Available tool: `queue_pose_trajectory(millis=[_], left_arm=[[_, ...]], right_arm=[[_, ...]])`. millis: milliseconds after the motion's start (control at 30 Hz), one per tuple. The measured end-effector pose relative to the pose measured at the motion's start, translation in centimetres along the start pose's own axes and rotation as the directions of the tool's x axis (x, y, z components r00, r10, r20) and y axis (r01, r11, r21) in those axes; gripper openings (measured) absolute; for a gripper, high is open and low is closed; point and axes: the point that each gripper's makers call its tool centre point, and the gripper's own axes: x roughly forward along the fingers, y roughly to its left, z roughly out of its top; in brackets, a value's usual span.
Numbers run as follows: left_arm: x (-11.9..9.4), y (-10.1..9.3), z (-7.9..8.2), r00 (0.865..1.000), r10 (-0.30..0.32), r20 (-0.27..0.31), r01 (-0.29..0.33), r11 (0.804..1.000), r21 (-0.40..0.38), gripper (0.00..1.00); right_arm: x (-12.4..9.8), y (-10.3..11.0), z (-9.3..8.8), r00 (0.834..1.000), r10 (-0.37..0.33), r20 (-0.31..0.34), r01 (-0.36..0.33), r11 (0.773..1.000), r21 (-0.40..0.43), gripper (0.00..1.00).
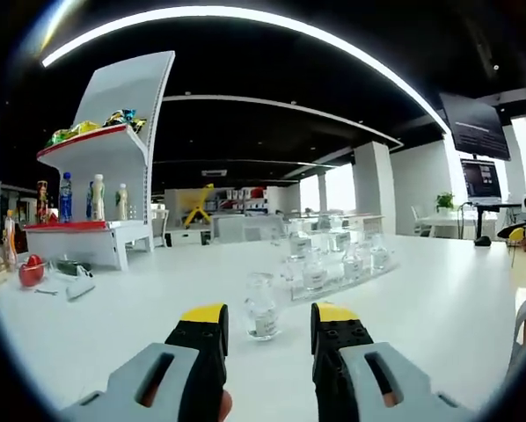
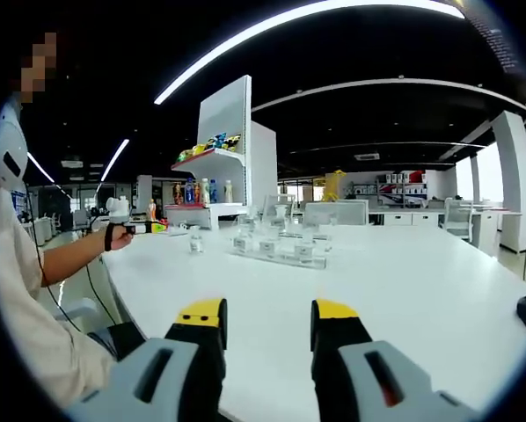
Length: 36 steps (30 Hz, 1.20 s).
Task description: Identify the label on the chemical reagent bottle, grasp the chemical reagent bottle, and place it in the designated position on the reagent rack
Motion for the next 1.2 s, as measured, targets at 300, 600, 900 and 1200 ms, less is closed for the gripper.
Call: queue_pose_trajectory(millis=[300,600,900,1200], left_arm=[[1.7,0.4,0.4,1.000,-0.002,-0.010,0.002,1.000,0.013,0.38],[3.3,0.3,-0.6,0.999,-0.005,-0.034,0.005,1.000,0.009,0.38],[4.5,0.3,-0.9,0.999,-0.004,-0.040,0.004,1.000,0.004,0.38],[6.1,0.6,-1.1,0.999,-0.004,-0.043,0.004,1.000,0.002,0.38]], right_arm=[[0.4,-0.2,-0.8,1.000,0.006,-0.010,-0.006,1.000,0.014,0.38],[0.5,-0.4,-0.8,1.000,0.004,-0.012,-0.004,1.000,0.018,0.38],[0.6,-0.4,-0.6,1.000,0.002,-0.013,-0.002,1.000,0.015,0.38],[0.4,-0.7,-0.3,1.000,-0.007,-0.014,0.007,1.000,0.007,0.38]])
